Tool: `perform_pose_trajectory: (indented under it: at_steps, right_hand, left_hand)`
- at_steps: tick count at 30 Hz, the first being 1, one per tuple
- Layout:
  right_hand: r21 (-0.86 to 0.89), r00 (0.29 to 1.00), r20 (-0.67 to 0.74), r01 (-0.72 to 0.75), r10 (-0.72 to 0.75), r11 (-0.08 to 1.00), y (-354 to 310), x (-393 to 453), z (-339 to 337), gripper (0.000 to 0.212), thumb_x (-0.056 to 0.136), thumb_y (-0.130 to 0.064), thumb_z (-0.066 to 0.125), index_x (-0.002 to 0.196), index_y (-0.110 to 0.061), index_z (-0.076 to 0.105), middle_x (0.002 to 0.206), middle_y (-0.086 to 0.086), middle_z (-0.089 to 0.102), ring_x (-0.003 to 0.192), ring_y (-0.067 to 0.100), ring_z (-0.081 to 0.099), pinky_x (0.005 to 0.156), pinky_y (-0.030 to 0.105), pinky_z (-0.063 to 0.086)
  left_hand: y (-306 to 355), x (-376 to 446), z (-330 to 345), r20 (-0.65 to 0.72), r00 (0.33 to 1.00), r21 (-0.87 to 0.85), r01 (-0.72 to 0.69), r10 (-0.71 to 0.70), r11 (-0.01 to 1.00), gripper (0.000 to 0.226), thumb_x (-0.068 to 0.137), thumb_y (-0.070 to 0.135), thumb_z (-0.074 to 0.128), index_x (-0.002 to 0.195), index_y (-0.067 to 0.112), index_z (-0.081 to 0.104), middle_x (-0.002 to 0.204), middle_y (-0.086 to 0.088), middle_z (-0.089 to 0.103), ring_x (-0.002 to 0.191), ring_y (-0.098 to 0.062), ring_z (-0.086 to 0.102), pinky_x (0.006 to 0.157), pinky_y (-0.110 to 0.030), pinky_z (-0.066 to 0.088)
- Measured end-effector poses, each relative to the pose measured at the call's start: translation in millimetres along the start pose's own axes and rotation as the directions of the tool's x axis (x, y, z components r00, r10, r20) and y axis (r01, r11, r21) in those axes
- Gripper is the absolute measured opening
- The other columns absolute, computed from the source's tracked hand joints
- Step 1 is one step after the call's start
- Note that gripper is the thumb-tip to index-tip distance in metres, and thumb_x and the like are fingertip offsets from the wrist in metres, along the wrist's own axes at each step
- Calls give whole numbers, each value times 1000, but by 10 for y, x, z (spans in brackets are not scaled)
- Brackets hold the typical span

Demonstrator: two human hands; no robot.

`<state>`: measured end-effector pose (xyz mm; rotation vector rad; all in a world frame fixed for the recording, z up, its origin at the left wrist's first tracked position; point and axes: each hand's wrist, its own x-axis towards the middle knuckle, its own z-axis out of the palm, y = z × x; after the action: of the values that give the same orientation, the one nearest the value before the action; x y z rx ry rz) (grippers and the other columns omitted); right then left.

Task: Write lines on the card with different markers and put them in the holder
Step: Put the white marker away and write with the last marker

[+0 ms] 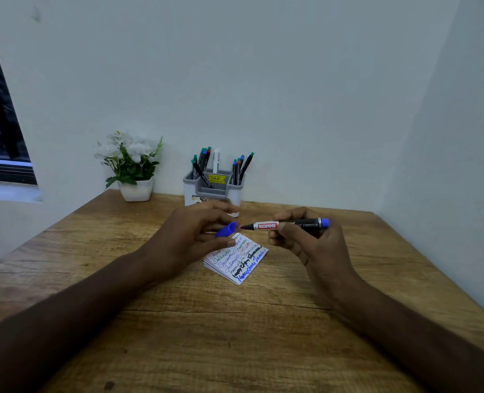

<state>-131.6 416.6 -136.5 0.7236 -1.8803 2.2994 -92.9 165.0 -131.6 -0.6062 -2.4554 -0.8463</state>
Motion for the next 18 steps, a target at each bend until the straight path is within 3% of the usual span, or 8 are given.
perform_pose_trajectory:
  at_steps: [4, 10, 15, 18]
  right_hand:
    - [-73, 1000, 30, -3, 5, 997, 17, -13, 12, 10, 93, 1, 73, 95, -7, 80, 92, 17, 81, 85, 29, 79, 87, 49, 63]
    - [-99, 999, 26, -15, 18, 995, 1, -14, 10, 8, 93, 1, 73, 98, -4, 79, 93, 16, 81, 85, 27, 80, 87, 49, 64]
    - [-207, 999, 48, 14, -4, 978, -25, -22, 10, 10, 92, -3, 76, 100, -8, 79, 93, 10, 83, 85, 23, 81, 83, 41, 66]
    - [-304, 995, 87, 76, -52, 950, -46, -18, -8, 12, 92, -7, 78, 102, -11, 80, 95, 5, 83, 87, 20, 81, 81, 37, 67]
  left_hand:
    - [16, 4, 5, 4, 1000, 47, -26, 26, 999, 40, 87, 29, 80, 126, 27, 73, 140, 20, 59, 118, 8, 60, 86, -5, 50]
    - [-16, 2, 39, 25, 997, 71, -72, 70, 995, 38, 90, 30, 76, 128, 29, 72, 133, 20, 62, 121, 3, 58, 86, -6, 50]
    - [48, -6, 46, 69, 997, 217, -47, 33, 975, 39, 95, 50, 62, 132, 39, 67, 112, 24, 72, 93, 12, 59, 68, -7, 42]
    - [73, 22, 27, 121, 992, 326, -79, 41, 942, 49, 96, 65, 43, 126, 36, 69, 101, 17, 73, 84, 4, 57, 64, -18, 40]
